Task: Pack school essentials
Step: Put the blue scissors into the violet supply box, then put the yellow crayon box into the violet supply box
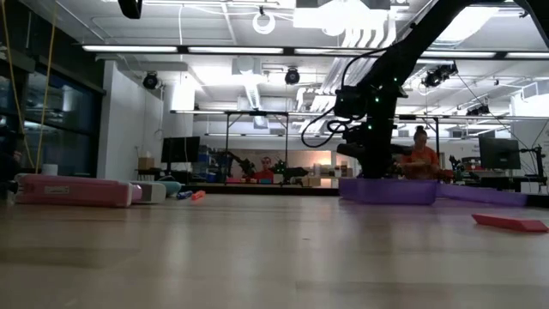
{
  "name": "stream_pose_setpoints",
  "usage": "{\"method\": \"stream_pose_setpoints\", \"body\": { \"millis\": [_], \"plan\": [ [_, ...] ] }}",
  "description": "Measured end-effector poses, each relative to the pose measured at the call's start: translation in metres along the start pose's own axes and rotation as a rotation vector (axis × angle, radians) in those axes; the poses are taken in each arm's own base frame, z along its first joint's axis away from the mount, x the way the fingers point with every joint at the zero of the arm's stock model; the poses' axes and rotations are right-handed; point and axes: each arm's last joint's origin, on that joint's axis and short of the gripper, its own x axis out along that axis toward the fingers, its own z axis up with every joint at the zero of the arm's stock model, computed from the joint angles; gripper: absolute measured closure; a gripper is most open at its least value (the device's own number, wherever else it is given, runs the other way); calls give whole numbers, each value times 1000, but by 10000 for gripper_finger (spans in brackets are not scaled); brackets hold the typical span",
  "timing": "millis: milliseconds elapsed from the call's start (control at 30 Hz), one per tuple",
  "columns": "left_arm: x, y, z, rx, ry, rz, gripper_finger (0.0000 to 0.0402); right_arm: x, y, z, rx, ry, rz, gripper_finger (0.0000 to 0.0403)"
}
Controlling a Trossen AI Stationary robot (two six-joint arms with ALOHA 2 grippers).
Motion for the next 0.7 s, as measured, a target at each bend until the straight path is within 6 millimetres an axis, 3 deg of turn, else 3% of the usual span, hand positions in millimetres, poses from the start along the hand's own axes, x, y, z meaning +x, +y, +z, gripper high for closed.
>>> {"method": "stream_pose_setpoints", "body": {
  "millis": [267, 367, 500, 700],
  "plan": [
    [0, 0, 0, 0, 0, 0, 401, -1, -1, -1, -4, 13, -11, 334],
    [0, 0, 0, 0, 0, 0, 401, -14, -2, 4, -51, 1, -37, 322],
    [0, 0, 0, 0, 0, 0, 401, -64, -3, 8, -128, -137, 37, 304],
    [0, 0, 0, 0, 1, 0, 401, -174, 9, -11, -197, -536, 319, 288]
  ]
}}
